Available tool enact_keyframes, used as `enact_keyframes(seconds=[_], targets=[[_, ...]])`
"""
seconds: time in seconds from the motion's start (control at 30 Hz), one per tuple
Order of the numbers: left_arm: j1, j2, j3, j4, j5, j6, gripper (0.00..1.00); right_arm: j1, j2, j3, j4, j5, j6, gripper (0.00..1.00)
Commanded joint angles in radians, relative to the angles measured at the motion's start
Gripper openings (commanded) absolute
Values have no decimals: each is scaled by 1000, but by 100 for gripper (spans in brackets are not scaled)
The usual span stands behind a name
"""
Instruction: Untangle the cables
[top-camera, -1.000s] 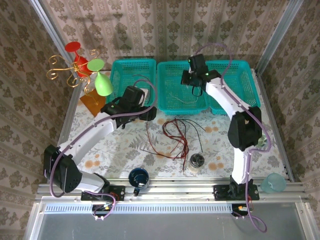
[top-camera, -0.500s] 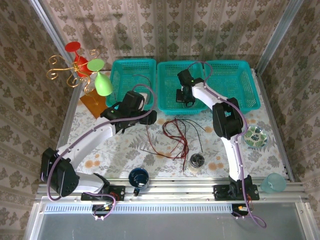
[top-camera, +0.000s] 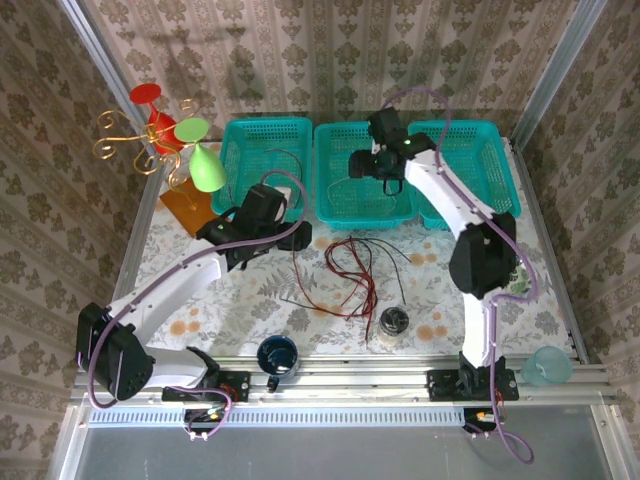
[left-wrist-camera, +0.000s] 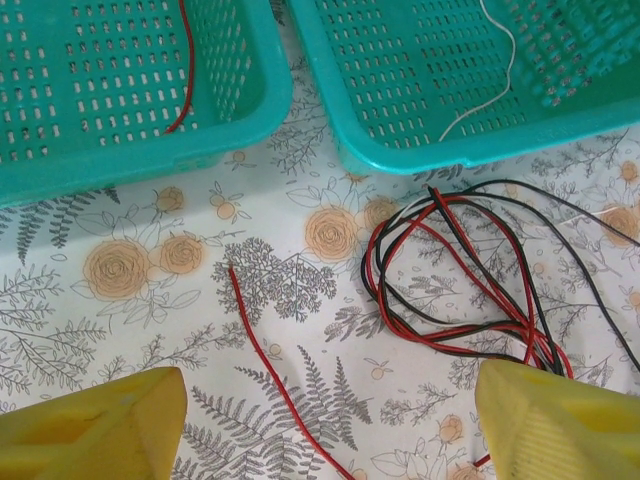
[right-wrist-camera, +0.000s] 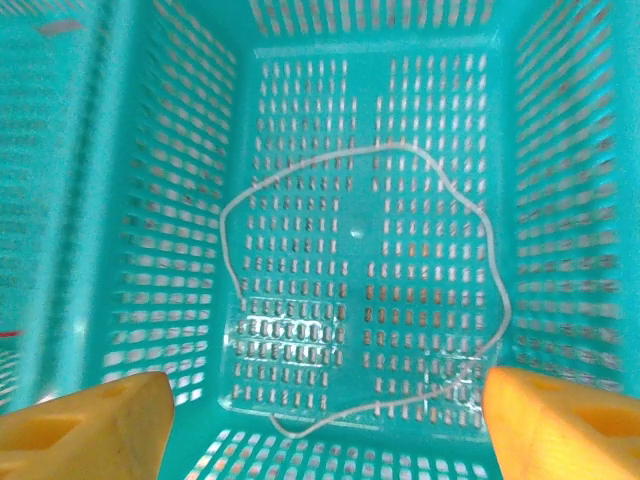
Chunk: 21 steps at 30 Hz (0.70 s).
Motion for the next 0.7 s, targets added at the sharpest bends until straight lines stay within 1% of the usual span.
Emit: enact_keyframes(seconds=[0.0, 0.1, 0.23, 0.4, 0.53, 0.67], targets=[[-7, -31, -32, 7, -13, -24, 77, 3, -132, -84, -64, 23, -16, 82], [-8, -40, -63, 32, -6, -40, 78, 10, -258, -244, -32, -7, 4, 80], [-16, -45, -112, 79, 11, -67, 77, 44, -416, -488, 26, -42, 69, 73], [-37, -34, -141, 106, 12, -82, 76, 87, -562, -763, 120, -80, 166, 63], [-44, -23, -154, 114, 20, -88, 76, 92, -629, -928, 206, -90, 230, 53], [-51, -10, -157, 120, 24, -90, 76, 92, -615, -1033, 337, -144, 286, 50]])
